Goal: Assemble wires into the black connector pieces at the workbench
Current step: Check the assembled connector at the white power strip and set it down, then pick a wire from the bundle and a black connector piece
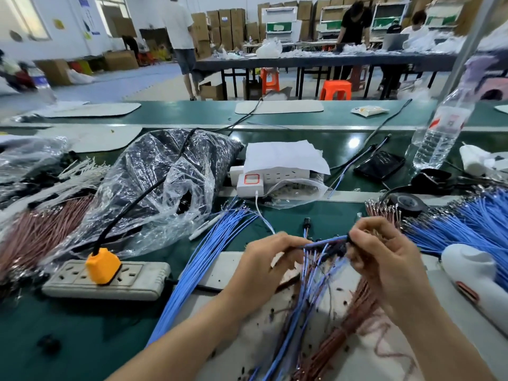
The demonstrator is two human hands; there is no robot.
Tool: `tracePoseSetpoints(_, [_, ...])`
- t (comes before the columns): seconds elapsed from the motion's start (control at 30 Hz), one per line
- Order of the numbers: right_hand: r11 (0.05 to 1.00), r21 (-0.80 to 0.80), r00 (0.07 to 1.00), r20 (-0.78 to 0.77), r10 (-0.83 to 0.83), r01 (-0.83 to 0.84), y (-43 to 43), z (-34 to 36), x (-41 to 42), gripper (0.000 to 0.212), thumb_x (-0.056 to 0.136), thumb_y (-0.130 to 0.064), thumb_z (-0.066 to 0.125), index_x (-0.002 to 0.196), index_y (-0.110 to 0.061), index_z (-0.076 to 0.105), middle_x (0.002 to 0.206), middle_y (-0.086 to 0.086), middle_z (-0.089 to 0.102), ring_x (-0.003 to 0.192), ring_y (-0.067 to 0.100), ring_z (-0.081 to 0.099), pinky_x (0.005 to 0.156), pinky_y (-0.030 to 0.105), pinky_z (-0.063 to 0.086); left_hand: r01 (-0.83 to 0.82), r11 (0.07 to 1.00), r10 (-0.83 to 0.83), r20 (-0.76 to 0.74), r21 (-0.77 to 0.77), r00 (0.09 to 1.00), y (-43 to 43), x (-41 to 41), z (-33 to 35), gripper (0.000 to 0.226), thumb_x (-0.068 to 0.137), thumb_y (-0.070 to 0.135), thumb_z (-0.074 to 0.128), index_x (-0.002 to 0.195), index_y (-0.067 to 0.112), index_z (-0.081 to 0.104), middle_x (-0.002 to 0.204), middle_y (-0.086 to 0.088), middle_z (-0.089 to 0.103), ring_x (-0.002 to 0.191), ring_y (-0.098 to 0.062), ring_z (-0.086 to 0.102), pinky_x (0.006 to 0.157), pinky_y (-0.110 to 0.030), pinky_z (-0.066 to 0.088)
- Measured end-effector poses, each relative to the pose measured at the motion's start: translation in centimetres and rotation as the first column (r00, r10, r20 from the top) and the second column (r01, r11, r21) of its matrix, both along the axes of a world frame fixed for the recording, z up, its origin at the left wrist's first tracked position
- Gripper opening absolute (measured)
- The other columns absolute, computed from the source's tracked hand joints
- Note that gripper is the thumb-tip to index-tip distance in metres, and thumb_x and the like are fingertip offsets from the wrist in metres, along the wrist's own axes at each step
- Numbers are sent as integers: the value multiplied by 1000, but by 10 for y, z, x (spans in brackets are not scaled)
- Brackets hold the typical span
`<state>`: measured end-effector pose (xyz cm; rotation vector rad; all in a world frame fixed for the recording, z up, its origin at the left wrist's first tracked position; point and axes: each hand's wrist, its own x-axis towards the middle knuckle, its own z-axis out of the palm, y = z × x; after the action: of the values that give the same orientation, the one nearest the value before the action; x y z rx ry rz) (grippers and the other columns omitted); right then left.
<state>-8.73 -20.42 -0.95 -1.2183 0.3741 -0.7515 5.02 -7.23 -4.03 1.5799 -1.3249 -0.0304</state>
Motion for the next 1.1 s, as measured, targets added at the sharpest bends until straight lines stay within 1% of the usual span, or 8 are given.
tracePoseSetpoints(0.27, [878, 429, 866, 334, -371, 211, -44, 11, -27, 27, 96, -9, 45, 76, -23, 56, 62, -5, 55, 54, 4, 51, 49, 14, 41, -60, 998, 55, 352, 5, 935, -10, 8, 76, 19, 88, 0, 62, 105, 0, 70, 81, 8, 57, 72, 3, 48, 70, -8, 38])
tracePoseSetpoints(0.37, [883, 225, 869, 193, -455, 412, -48, 3, -22, 30, 97, -3, 45, 80, -25, 55, 56, -11, 62, 52, -1, 57, 50, 10, 46, 17, 902, -172, 324, 431, 930, 13, -6, 107, 22, 92, 12, 61, 112, 11, 69, 73, 9, 67, 58, 6, 53, 61, -4, 37])
tracePoseSetpoints(0.5, [712, -335, 756, 1, -654, 617, -50, -17, -15, 31, 96, -5, 51, 86, -33, 60, 62, -18, 65, 55, 0, 59, 59, 12, 50, 170, 519, -400, 62, 838, 914, 58, -29, 107, 33, 98, 25, 51, 131, 27, 54, 93, 4, 73, 61, -5, 63, 61, -4, 44])
tracePoseSetpoints(0.63, [638, -724, 778, -232, -583, 262, -35, -36, 1, 29, 89, -19, 66, 118, -21, 66, 99, 0, 68, 83, 7, 61, 81, 2, 41, 15, 488, -354, 182, 873, 917, 69, -7, 100, 41, 93, 47, 52, 132, 36, 50, 118, 14, 62, 99, 0, 54, 82, -10, 38])
tracePoseSetpoints(0.7, [604, -793, 729, -459, -508, -78, -28, -43, 9, 45, 85, -30, 69, 129, -21, 60, 132, 8, 56, 121, 25, 50, 108, 29, 35, -205, 584, -138, 345, 785, 929, 59, 31, 94, 26, 95, 34, 53, 119, 28, 61, 113, 9, 63, 95, -3, 54, 86, -16, 43])
tracePoseSetpoints(0.77, [556, -778, 618, -597, -511, -292, -24, -43, 13, 44, 88, -40, 64, 130, -31, 58, 149, 8, 41, 139, 26, 28, 115, 36, 20, -474, 538, 141, 480, 697, 866, 48, 85, 86, 19, 94, 18, 49, 101, 12, 67, 102, -4, 67, 88, -15, 59, 84, -29, 49])
tracePoseSetpoints(0.9, [584, -766, 650, -592, -477, -269, -25, -41, 9, 39, 87, -39, 65, 124, -29, 63, 146, 9, 44, 140, 27, 27, 116, 39, 19, -628, 258, 260, 573, 734, 777, 49, 154, 70, 17, 90, 10, 47, 90, -1, 60, 97, -18, 65, 84, -28, 57, 73, -31, 44])
tracePoseSetpoints(1.1, [578, -771, 659, -584, -473, -269, -25, -42, 8, 39, 87, -39, 65, 124, -28, 63, 144, 7, 47, 139, 25, 28, 115, 39, 20, -681, 339, 416, 546, 649, 727, 53, 175, 51, 23, 87, 4, 45, 95, 0, 67, 103, -16, 63, 90, -29, 61, 82, -40, 52])
